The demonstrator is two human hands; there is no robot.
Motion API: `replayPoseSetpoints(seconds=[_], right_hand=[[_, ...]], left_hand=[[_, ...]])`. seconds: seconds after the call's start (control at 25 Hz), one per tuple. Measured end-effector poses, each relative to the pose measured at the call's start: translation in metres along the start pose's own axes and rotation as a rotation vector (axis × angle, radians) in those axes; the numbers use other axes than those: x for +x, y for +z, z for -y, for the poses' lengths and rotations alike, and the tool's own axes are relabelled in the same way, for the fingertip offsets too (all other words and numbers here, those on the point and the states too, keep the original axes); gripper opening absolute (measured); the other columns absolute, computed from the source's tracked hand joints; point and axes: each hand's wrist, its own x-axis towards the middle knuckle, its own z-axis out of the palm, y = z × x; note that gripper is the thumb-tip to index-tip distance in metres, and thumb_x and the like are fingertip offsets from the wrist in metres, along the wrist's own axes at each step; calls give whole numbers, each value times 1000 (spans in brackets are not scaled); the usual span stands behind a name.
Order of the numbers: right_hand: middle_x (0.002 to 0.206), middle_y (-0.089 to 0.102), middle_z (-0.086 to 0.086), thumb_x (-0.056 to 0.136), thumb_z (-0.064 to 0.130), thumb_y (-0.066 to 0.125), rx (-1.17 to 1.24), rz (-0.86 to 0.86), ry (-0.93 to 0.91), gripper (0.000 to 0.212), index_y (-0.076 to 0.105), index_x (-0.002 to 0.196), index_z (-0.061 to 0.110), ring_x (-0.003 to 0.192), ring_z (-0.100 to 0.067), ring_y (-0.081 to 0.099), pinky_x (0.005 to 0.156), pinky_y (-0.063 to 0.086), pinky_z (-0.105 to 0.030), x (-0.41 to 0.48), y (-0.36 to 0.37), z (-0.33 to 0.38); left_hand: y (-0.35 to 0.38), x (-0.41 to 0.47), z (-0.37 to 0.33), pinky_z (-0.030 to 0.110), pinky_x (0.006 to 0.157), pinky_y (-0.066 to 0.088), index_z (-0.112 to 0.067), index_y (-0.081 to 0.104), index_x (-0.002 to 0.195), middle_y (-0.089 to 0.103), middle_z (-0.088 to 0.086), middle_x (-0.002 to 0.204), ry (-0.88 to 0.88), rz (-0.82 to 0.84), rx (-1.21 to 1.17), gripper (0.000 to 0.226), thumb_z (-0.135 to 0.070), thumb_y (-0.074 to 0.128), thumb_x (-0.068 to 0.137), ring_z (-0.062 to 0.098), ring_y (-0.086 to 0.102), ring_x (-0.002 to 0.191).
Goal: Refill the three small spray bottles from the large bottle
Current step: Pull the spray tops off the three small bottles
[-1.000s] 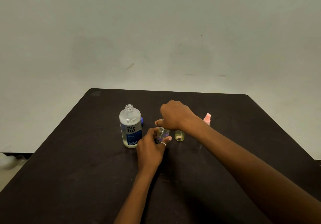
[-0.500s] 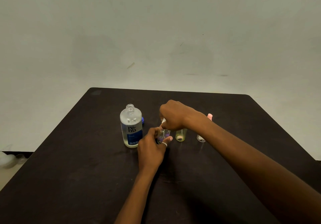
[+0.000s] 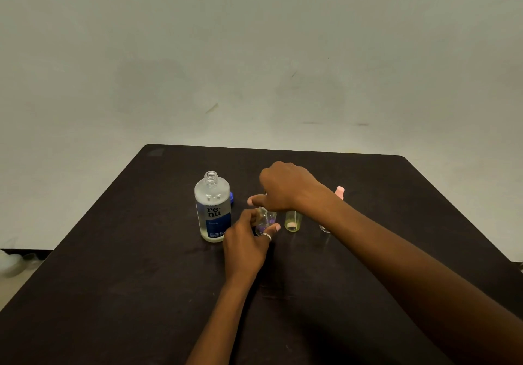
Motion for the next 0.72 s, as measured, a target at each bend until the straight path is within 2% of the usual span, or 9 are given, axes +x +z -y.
replayPoseSetpoints(seconds=[0.12, 0.24, 0.28, 0.4, 0.48, 0.56, 0.64, 0.72], right_hand=[[69, 50, 0, 91, 36, 63, 32, 26, -21, 37, 44, 66, 17, 66, -16, 54, 63, 47, -30, 0, 3, 2], [87, 66, -3, 86, 23, 68, 92, 72, -84, 9, 66, 85, 14, 80, -19, 63, 75, 55, -33, 1, 1, -2], [94, 68, -2, 84, 15, 68, 112, 95, -109, 6, 68, 90, 16, 85, -18, 63, 77, 54, -31, 0, -1, -3], [107, 68, 0, 81, 1, 65, 143, 150, -176, 25, 70, 98, 18, 98, -17, 62, 82, 49, -27, -3, -6, -4], [114, 67, 1, 81, 5, 66, 164, 158, -183, 31, 69, 109, 19, 104, -18, 62, 88, 52, -31, -2, -4, -4], [111, 67, 0, 85, 23, 67, 147, 126, -127, 30, 65, 115, 18, 99, -19, 63, 86, 54, -35, 0, -2, -2], [92, 65, -2, 90, 41, 62, 64, 63, -40, 30, 63, 99, 13, 83, -19, 62, 75, 54, -34, 0, -3, 1], [74, 55, -1, 92, 45, 59, 6, 37, 3, 35, 52, 77, 14, 69, -17, 56, 66, 49, -31, -1, -2, 2]], left_hand=[[0, 0, 0, 12, 70, 45, -26, 63, 115, 67, -14, 96, 5, 4, -5, 45, -43, 82, 77, -6, 58, 79], [0, 0, 0, 16, 73, 50, -26, 63, 114, 67, -15, 93, 8, 1, -12, 45, -43, 82, 77, -3, 62, 82], [0, 0, 0, 18, 74, 51, -26, 63, 115, 67, -15, 94, 5, 1, -11, 46, -43, 82, 77, -2, 62, 84], [0, -1, 2, 21, 77, 53, -25, 62, 117, 69, -13, 99, 3, 4, -9, 48, -43, 82, 77, 0, 63, 87], [0, -1, 2, 20, 77, 53, -25, 63, 117, 71, -12, 100, 11, 0, -13, 48, -43, 82, 77, 2, 65, 89], [-1, -1, 2, 19, 75, 51, -25, 63, 114, 69, -14, 96, 11, -5, -15, 46, -42, 83, 77, 2, 65, 87], [-2, -1, 0, 15, 73, 47, -24, 63, 114, 63, -18, 94, 10, -3, -14, 45, -40, 83, 77, -2, 61, 85], [-2, 0, -1, 13, 72, 45, -23, 63, 114, 63, -17, 94, 12, 1, -21, 45, -40, 83, 77, -4, 58, 83]])
